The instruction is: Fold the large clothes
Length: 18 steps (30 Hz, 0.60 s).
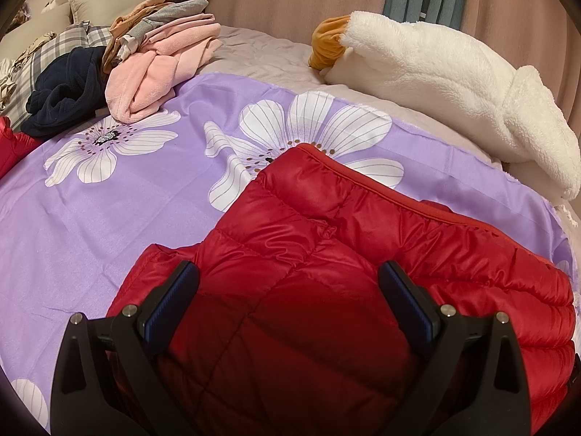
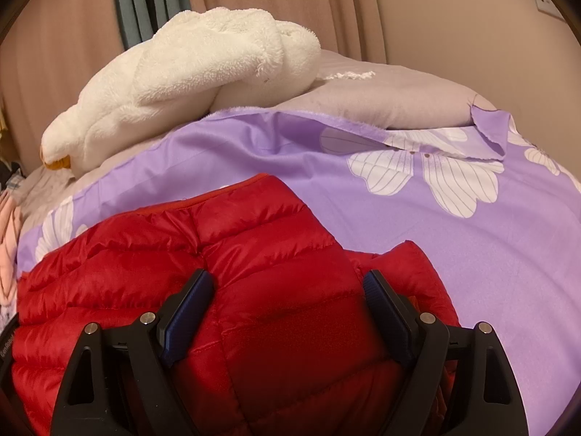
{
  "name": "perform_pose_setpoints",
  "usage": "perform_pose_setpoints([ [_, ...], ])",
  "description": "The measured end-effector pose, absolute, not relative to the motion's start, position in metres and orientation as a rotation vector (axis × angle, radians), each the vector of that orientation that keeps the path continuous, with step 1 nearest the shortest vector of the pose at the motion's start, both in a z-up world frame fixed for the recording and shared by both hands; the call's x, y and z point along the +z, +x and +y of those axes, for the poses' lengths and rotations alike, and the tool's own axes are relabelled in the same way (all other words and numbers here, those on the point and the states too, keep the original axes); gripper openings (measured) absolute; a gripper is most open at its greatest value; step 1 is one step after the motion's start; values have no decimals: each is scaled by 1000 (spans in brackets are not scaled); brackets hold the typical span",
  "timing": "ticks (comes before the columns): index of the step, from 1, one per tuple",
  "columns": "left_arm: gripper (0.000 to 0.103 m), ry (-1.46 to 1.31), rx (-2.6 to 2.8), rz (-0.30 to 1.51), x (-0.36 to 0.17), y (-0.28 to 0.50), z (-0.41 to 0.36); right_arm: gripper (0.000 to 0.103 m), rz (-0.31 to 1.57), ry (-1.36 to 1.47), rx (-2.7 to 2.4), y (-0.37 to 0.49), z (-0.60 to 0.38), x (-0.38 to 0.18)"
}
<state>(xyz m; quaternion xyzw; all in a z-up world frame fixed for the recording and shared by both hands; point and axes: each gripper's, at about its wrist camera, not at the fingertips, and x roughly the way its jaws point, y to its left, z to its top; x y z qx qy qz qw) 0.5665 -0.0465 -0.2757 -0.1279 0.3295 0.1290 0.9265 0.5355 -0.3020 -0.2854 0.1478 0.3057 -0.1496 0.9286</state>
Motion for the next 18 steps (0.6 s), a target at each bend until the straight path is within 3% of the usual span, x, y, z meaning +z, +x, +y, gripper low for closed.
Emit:
perform_pose_setpoints([
  [8,99,-390,266,555,-248,530,-22,85,581,176,-369,511,-290,-260],
  [12,100,-643,272,596,-234,498,25,85,509,115,-411,478,-288,-231],
  [15,100,-905,189,572,-238,454,62,99,488,202,-406,451,-303,-211],
  [18,102,-970,267,555,-243,416,81,99,482,378,-311,415,-328,-210],
])
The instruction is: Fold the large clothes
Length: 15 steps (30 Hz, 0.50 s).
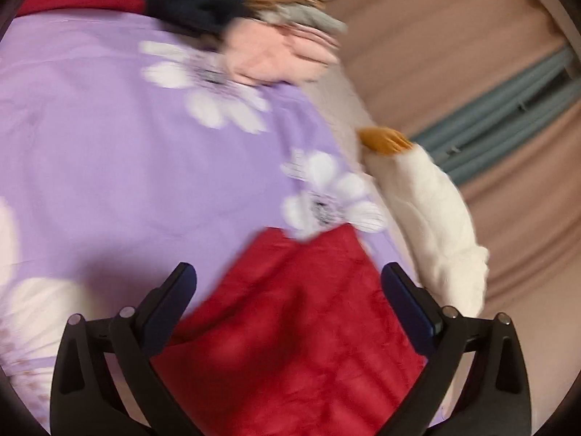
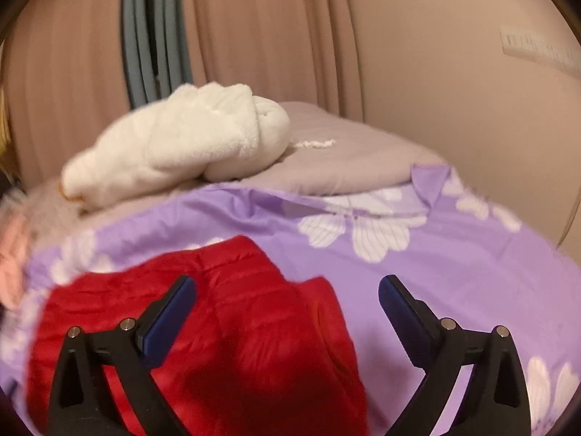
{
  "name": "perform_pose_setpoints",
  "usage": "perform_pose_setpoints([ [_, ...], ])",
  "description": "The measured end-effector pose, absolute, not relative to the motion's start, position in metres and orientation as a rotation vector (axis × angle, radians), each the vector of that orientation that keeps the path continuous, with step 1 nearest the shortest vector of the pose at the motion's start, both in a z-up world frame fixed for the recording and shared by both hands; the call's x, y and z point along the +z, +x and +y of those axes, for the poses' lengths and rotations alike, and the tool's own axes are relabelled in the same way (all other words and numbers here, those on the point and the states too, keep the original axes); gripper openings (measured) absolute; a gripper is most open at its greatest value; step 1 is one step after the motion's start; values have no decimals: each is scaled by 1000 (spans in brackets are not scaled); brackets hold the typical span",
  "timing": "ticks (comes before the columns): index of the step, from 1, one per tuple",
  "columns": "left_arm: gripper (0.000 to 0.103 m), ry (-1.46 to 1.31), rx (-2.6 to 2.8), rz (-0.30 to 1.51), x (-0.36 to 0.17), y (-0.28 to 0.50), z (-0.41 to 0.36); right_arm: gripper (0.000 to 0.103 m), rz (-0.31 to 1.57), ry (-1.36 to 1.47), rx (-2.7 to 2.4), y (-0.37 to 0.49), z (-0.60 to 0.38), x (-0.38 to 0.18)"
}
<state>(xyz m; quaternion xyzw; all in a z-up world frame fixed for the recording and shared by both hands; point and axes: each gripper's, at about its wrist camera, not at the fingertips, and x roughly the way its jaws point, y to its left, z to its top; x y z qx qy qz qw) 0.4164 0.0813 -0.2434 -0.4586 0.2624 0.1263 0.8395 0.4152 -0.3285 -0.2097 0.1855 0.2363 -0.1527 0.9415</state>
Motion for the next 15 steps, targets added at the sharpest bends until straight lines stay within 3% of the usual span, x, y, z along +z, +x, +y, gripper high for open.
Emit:
perform_pose_setpoints([
  [6,102,-1016,191,750,-287,385,76,100,582,661,-216,393,-359,-257],
  [11,102,-970,210,691,-296,376,57,100,690,936,-53,397,-357,-314],
  [15,102,-968,-27,753,-305,409,39,102,679,807,-111,408,-330,-305],
])
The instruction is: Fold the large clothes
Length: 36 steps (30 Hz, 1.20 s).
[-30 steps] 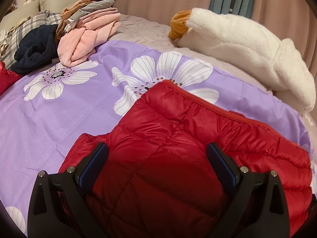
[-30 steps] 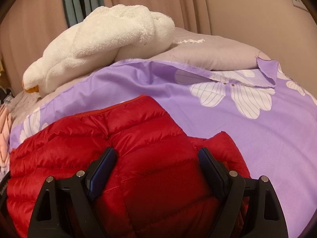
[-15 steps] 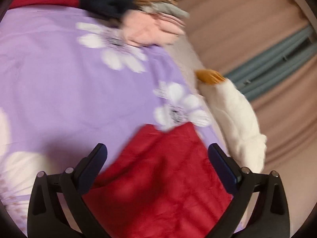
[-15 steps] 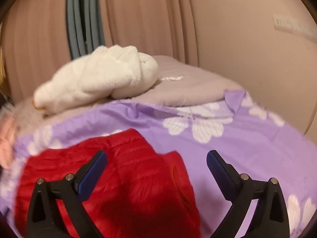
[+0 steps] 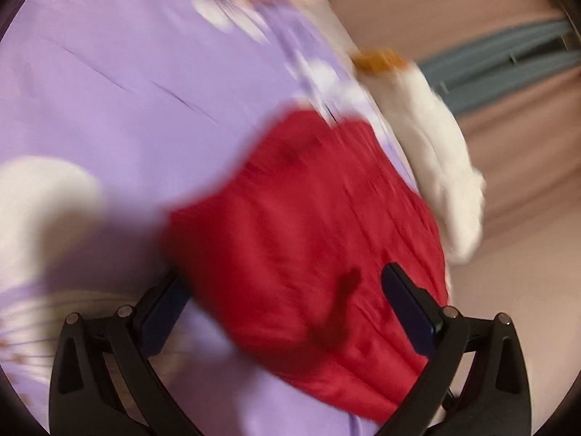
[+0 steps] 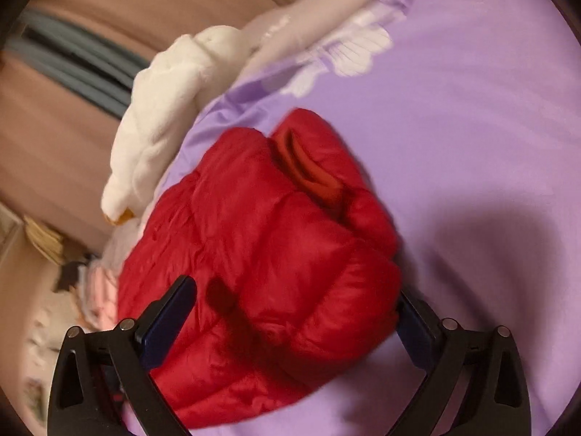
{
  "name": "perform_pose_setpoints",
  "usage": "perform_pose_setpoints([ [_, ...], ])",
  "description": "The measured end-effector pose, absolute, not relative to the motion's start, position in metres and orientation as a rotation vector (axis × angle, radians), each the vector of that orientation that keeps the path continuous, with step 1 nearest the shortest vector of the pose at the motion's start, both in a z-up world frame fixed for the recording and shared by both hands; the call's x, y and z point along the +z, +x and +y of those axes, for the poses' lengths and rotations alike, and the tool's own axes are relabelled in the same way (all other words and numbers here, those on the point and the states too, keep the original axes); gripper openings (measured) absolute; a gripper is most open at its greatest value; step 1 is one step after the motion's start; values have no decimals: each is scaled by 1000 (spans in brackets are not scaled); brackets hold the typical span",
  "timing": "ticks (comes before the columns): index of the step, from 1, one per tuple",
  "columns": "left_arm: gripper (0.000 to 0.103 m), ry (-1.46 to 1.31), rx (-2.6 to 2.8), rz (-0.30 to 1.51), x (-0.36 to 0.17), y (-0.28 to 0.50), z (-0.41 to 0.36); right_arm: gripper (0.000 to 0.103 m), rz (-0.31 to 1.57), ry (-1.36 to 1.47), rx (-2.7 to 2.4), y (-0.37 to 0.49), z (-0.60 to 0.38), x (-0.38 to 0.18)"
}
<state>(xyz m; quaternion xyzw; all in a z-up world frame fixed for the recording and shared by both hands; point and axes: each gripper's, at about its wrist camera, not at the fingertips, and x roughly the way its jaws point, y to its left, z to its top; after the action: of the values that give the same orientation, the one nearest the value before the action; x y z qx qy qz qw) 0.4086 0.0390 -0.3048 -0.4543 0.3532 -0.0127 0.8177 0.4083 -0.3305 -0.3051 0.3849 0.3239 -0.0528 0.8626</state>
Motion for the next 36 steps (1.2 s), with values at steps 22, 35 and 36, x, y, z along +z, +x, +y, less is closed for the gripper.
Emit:
perform_pose_setpoints([
  [22,87,-864,-6,698,-312,434,-3,103,613,706,-153,418,-281,-309],
  [35,58,-847,93,651,-312,432,-4,61,574,741,-131,416,-284,-310],
  [36,56,-852,97,650,-312,432,-3,58,573,715,-134,415,-280,-307],
])
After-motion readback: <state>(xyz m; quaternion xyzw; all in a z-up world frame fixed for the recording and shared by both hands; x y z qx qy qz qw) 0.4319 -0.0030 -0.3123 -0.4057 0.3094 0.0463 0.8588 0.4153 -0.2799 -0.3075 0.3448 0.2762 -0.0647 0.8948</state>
